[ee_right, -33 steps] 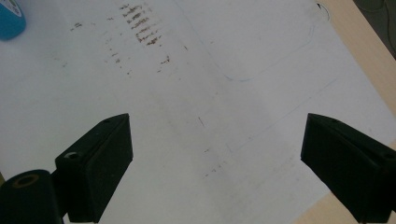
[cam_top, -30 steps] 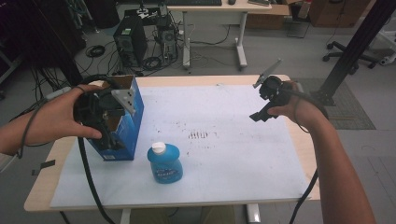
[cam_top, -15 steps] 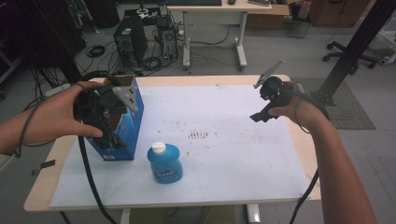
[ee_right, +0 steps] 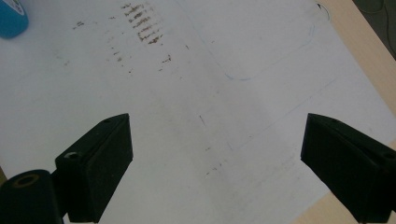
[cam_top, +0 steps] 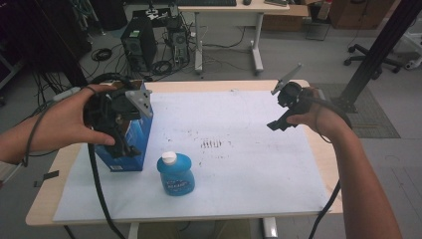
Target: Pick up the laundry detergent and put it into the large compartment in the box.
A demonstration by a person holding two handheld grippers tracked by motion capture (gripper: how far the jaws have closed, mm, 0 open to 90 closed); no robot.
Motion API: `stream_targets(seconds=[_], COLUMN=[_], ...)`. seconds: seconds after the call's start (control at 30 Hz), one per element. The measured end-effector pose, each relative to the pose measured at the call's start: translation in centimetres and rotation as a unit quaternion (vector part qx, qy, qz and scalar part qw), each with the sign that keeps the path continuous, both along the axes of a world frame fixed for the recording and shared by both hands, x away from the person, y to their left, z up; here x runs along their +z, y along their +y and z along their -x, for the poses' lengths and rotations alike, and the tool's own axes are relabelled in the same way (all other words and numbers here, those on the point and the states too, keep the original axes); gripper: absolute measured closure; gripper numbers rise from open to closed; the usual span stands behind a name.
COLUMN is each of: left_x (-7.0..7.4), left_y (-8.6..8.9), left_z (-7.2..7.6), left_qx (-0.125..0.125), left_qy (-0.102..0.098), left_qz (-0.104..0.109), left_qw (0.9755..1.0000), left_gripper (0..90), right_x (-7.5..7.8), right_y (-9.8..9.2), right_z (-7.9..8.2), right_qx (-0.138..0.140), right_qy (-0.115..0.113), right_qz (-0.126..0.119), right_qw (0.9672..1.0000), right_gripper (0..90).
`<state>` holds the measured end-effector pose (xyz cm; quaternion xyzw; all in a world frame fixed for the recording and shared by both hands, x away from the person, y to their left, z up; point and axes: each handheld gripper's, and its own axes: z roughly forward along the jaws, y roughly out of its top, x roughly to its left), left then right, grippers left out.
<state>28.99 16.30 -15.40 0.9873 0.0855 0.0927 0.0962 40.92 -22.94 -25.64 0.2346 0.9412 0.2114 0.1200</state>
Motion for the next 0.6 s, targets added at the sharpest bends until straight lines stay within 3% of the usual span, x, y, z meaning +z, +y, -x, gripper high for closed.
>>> stream_targets(seconds=[0.6], left_x=[-0.3], left_y=[-1.7], left_z=[-0.4], left_qx=[-0.013], left_qy=[-0.004], left_qz=[0.009], left_qw=[0.9999], left_gripper=[9.2], right_x=[0.0], right_y=[-0.2], right_z=[0.0], right_qx=[-0.001], right_qy=[0.000], right_qz=[0.000], right_qw=[1.0000], right_gripper=[9.2])
